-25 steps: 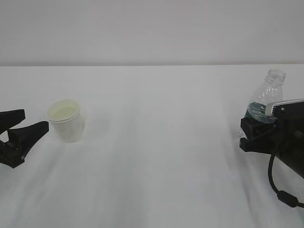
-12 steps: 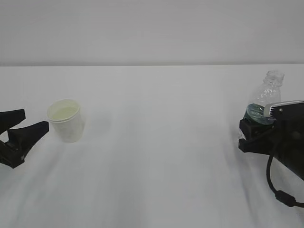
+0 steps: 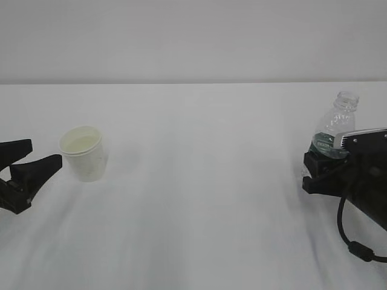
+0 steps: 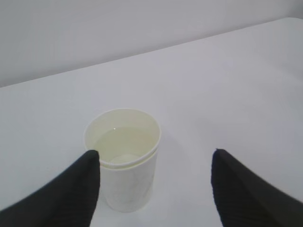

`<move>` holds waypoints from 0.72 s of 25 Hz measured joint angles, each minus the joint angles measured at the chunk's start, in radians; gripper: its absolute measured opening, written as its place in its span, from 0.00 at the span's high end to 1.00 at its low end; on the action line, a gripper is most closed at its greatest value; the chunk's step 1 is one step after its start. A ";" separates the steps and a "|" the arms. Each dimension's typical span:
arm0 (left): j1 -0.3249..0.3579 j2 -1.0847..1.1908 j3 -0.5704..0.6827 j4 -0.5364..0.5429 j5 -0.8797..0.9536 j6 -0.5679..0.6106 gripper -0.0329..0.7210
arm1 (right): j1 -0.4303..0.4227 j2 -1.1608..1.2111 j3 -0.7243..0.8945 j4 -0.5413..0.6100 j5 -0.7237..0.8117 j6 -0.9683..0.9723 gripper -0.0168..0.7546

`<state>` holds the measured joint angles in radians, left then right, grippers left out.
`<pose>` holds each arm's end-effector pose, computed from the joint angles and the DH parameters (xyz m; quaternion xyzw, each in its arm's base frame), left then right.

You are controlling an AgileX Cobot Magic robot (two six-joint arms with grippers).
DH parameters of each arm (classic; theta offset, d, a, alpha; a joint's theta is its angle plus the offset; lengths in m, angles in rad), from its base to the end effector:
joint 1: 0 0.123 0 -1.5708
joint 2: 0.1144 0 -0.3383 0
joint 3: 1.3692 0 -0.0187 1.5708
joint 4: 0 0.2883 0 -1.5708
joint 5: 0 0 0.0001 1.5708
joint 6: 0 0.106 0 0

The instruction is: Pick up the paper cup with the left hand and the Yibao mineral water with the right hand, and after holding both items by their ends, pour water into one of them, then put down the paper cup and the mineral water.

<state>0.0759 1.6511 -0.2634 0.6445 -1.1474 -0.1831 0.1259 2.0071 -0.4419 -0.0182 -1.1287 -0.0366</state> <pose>0.2502 -0.0392 0.1606 0.1913 0.7510 -0.1674 0.6094 0.3191 0.0421 0.0896 -0.0744 0.8158 0.0301 0.5727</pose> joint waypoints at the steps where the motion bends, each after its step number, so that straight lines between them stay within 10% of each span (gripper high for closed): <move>1: 0.000 0.000 0.000 0.000 0.000 0.000 0.27 | 0.000 0.006 -0.002 0.000 0.000 0.000 0.45; 18: 0.000 0.000 0.000 0.002 0.000 0.000 0.27 | 0.000 0.068 -0.053 -0.002 -0.002 -0.032 0.45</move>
<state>0.0759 1.6511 -0.2634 0.6461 -1.1474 -0.1831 0.1259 2.0753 -0.4948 -0.0199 -1.1307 -0.0686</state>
